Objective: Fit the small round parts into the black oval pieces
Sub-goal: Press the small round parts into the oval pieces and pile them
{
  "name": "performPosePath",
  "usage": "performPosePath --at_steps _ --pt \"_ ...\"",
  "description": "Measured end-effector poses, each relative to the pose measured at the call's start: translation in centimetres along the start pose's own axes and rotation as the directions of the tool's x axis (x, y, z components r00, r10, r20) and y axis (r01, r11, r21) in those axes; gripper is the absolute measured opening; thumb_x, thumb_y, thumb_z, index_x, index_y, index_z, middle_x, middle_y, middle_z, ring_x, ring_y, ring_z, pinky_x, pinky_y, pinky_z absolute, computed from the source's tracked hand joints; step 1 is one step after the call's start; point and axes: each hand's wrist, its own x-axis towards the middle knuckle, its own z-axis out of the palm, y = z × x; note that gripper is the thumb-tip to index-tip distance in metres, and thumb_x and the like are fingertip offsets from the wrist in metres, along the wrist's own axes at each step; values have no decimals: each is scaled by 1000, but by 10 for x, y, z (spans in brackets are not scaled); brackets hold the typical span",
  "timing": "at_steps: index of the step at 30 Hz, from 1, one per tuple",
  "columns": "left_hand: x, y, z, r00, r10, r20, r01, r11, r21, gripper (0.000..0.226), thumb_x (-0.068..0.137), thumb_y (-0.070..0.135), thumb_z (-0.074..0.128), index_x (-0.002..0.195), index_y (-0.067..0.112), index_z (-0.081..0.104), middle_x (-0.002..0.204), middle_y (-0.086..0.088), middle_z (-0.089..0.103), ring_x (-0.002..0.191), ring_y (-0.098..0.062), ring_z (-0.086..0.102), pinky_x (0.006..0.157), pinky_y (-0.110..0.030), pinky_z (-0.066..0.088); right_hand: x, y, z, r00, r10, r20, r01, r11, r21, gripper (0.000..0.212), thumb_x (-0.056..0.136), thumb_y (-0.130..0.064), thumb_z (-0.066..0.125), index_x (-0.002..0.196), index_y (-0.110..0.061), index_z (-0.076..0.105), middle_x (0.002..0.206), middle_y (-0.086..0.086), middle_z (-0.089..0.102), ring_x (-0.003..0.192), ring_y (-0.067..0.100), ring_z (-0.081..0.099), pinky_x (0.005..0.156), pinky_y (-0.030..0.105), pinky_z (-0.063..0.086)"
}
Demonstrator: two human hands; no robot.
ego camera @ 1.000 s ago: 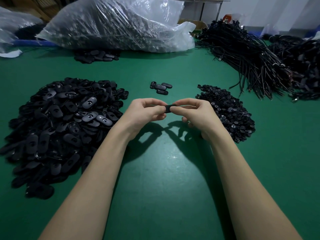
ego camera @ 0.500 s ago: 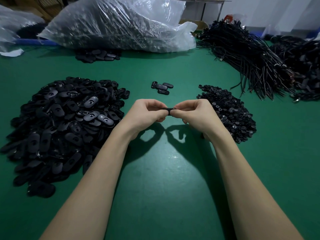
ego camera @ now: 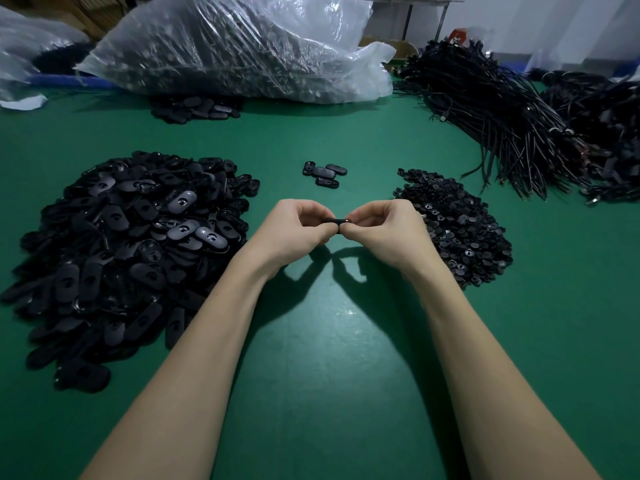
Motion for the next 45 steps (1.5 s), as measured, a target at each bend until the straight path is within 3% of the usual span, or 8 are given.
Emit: performPosePath --at_steps 9,12,17,23,30,38,42,45 --pt "7 -5 9 992 54 -112 -38 990 138 14 86 20 74 75 26 69 71 11 70 63 0 60 63 -16 43 0 0 5 999 -5 -51 5 1000 -1 12 77 -23 84 73 -20 73 61 -9 69 48 2 61 57 23 56" --pt "5 -7 6 994 36 -108 -28 997 74 4 87 23 75 86 26 72 80 8 74 72 -6 66 68 -23 50 1 4 2 1000 19 4 -19 995 100 9 83 -23 83 82 -22 75 65 -11 72 51 5 65 55 25 56" --pt "4 -5 7 968 47 -248 -12 990 142 17 87 35 73 99 28 63 97 15 66 82 -4 64 64 -21 45 15 9 6 993 -9 -115 5 999 -40 7 84 -30 80 84 -29 74 69 -11 74 53 -5 64 60 21 50" --pt "5 -3 7 975 28 -221 12 984 178 15 88 39 71 84 26 64 85 12 68 77 -7 64 61 -20 41 62 -12 17 992 -2 -126 -22 983 -182 6 87 -33 76 90 -32 72 85 -12 73 86 11 72 86 34 59" --pt "3 0 8 982 7 -190 21 989 143 15 89 35 71 86 22 66 87 5 70 72 -14 68 49 -14 43 95 -24 28 990 22 -142 -67 942 -328 16 85 -34 73 100 -32 75 113 -3 74 109 22 67 91 35 56" --pt "0 6 8 987 5 -159 22 985 169 15 90 36 69 83 23 65 83 8 68 74 -12 62 57 -24 42 93 -57 26 989 -94 111 127 929 -348 7 87 -28 71 92 -27 76 101 -1 77 99 18 70 88 34 58" --pt "0 8 12 990 -6 -143 42 969 245 14 92 34 68 89 21 64 84 10 66 90 -15 63 76 -24 43 77 -96 43 888 -141 438 345 834 -430 9 85 -28 70 89 -29 79 76 -13 77 74 4 71 71 26 60" --pt "-8 14 12 995 25 -95 6 949 314 14 93 19 60 79 19 56 80 6 62 97 -28 64 72 -31 40 67 -115 70 807 -117 579 462 736 -495 9 86 -27 72 91 -29 80 74 -14 76 74 4 72 70 24 59"
